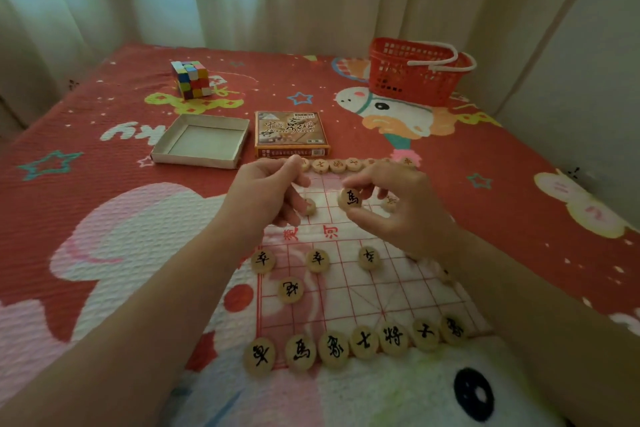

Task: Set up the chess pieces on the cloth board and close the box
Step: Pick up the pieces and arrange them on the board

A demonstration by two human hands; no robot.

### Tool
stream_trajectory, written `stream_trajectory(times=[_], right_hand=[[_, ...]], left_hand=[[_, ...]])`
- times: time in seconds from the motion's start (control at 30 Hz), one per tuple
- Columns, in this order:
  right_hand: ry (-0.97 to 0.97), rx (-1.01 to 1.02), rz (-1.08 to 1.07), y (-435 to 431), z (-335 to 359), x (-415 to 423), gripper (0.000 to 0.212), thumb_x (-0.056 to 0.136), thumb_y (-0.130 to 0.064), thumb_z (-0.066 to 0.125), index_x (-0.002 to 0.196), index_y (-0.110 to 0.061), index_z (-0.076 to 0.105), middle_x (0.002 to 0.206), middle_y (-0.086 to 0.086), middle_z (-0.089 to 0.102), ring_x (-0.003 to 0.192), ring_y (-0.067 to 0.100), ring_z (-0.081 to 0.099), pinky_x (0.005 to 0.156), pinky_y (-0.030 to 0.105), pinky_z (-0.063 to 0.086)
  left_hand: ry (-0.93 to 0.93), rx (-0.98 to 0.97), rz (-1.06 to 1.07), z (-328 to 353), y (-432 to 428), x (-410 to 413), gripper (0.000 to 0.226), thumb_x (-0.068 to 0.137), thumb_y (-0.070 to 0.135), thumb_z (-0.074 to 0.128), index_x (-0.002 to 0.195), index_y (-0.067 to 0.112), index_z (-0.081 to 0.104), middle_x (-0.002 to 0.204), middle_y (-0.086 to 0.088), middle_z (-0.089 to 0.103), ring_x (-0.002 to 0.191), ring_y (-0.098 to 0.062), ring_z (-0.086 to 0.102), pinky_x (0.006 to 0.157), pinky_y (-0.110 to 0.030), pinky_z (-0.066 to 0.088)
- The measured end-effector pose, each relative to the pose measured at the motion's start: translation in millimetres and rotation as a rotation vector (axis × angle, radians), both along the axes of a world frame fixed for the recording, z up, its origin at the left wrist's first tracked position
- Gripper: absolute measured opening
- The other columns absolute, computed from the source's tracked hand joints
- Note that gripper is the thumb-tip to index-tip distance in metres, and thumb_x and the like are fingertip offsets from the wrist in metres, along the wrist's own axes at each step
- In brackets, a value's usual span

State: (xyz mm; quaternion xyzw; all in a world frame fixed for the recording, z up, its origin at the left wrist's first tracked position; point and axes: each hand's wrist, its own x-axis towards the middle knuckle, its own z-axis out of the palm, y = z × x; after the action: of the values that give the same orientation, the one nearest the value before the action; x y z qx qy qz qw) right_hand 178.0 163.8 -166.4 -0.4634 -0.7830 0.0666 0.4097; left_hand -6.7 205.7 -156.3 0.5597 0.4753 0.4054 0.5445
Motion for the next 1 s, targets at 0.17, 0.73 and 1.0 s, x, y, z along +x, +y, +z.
stream_trajectory(times=[0.17, 0.73, 1.0], right_hand=[[0.04, -0.016, 0.0, -41.4, -9.3, 30.3, 0.028, 0.07, -0.019, 0.068, 0.098, -0.012, 0.066, 0.086, 0.003, 0.069, 0.076, 0.009, 0.059, 0.068, 0.009, 0.041], [0.024, -0.257, -0.078, -137.7, -33.3, 99.0, 0.027, 0.066, -0.024, 0.07, 0.092, -0.026, 0.066, 0.084, -0.013, 0.064, 0.078, 0.013, 0.06, 0.069, 0.027, 0.047], [-0.027, -0.285, -0.101, -140.4, -40.7, 97.9, 0.026, 0.066, -0.028, 0.071, 0.091, -0.029, 0.066, 0.081, -0.006, 0.061, 0.074, 0.012, 0.056, 0.061, 0.032, 0.048]], left_hand=[[-0.023, -0.025, -0.022, -7.8, -5.1, 6.8, 0.044, 0.092, 0.044, 0.046, 0.067, 0.011, 0.062, 0.037, 0.003, 0.039, 0.03, -0.011, 0.027, 0.034, -0.017, 0.022], [-0.402, -0.51, -0.377, -8.1, -31.0, 34.5, 0.041, 0.063, -0.024, 0.018, 0.066, 0.007, 0.046, 0.074, -0.012, 0.058, 0.063, -0.018, 0.067, 0.058, -0.026, 0.059], [-0.326, -0.464, -0.495, -4.3, -42.3, 37.1, 0.023, 0.091, -0.004, 0.04, 0.099, 0.002, 0.06, 0.083, -0.014, 0.073, 0.07, -0.02, 0.072, 0.06, -0.026, 0.058]])
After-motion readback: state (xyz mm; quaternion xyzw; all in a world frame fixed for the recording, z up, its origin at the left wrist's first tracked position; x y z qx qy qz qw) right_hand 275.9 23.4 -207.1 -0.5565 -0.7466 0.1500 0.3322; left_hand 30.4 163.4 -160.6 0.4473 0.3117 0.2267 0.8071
